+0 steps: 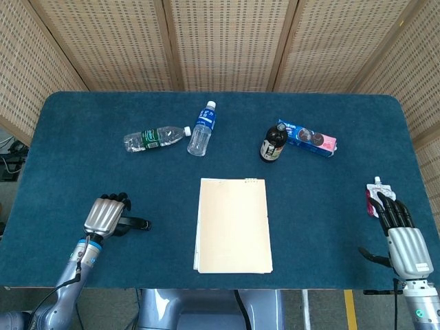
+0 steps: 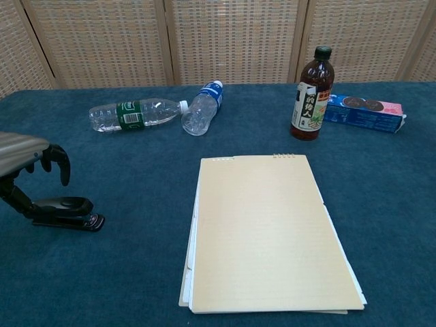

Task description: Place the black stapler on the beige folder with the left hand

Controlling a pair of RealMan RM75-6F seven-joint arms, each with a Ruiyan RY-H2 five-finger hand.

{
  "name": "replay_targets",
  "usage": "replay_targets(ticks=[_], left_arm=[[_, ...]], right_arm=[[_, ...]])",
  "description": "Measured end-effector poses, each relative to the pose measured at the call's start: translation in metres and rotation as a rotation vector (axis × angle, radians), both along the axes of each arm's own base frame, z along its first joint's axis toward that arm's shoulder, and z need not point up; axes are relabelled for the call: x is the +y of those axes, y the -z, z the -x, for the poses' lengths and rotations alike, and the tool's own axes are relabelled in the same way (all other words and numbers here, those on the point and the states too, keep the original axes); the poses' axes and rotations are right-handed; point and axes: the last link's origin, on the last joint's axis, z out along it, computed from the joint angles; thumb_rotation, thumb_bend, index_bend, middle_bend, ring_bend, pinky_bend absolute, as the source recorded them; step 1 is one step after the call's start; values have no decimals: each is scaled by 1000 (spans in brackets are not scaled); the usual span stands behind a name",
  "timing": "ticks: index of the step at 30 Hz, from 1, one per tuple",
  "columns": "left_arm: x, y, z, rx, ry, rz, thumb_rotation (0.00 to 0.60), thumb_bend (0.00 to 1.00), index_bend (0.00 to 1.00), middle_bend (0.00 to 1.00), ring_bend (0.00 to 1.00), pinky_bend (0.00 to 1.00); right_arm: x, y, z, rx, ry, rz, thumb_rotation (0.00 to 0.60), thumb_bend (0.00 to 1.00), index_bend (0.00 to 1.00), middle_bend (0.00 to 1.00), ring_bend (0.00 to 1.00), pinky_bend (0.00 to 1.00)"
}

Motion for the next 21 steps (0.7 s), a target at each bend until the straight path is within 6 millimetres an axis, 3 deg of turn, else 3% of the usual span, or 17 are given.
replay_targets(ticks=[15, 21], left_arm=[[0, 14, 1, 6, -20, 26, 600, 284, 448, 280, 301, 325], [1, 17, -2, 4, -5, 7, 600, 428, 610, 415, 431, 444]], right_arm=[[0, -1, 0, -4, 2, 1, 600, 105, 0, 0, 0, 0], [0, -1, 0, -8, 1, 2, 600, 104, 0, 0, 0, 0]])
